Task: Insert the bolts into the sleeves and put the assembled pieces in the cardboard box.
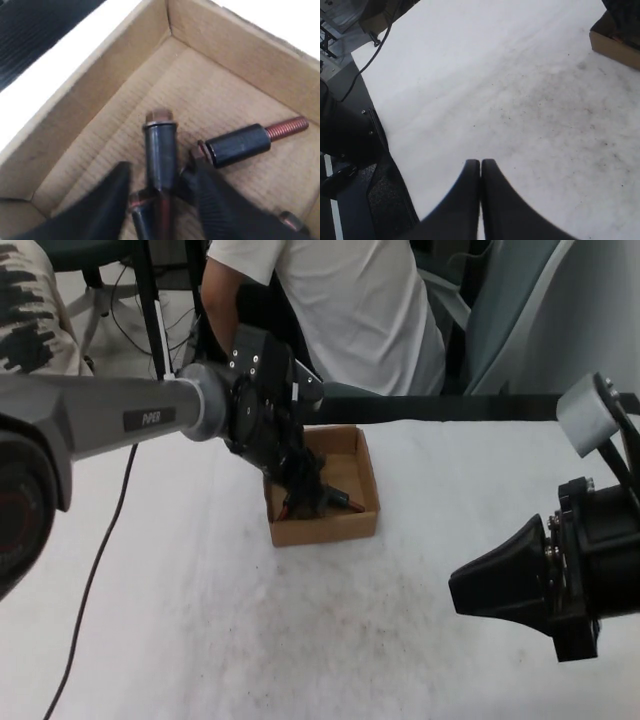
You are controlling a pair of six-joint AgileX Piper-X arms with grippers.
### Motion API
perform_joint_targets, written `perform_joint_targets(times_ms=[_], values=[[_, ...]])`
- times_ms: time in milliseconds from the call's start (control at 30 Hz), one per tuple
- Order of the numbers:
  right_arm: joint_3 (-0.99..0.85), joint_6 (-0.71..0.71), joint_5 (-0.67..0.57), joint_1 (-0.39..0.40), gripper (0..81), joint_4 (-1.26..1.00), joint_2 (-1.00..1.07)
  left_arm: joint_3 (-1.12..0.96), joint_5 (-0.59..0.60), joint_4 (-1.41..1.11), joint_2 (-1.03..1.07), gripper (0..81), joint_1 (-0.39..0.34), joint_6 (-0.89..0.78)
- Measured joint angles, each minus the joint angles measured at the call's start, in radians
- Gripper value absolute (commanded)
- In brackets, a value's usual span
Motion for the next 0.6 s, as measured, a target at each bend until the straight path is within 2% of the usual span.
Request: perform_joint_targets(times_ms=[333, 467, 533, 600], values=[[0.000, 0.019, 0.000, 0.000, 0.8, -0.064, 0.000, -0.058, -0.027, 0.089, -0.012, 59.8, 0.000, -0.046], [0.000, 0.023, 0.030, 0.000, 0.8, -0.071, 0.000, -0.060, -0.025, 0.294, -0.084, 59.8, 0.014, -0.046], [0.000, 0.016, 0.097, 0.000, 0.8, -0.076, 0.000, -0.041, 0.026, 0.411, -0.155, 59.0, 0.027, -0.059], [0.002, 0.016, 0.134, 0.000, 0.8, -0.088, 0.008, 0.000, 0.053, 0.473, -0.216, 53.4, 0.031, -0.070]])
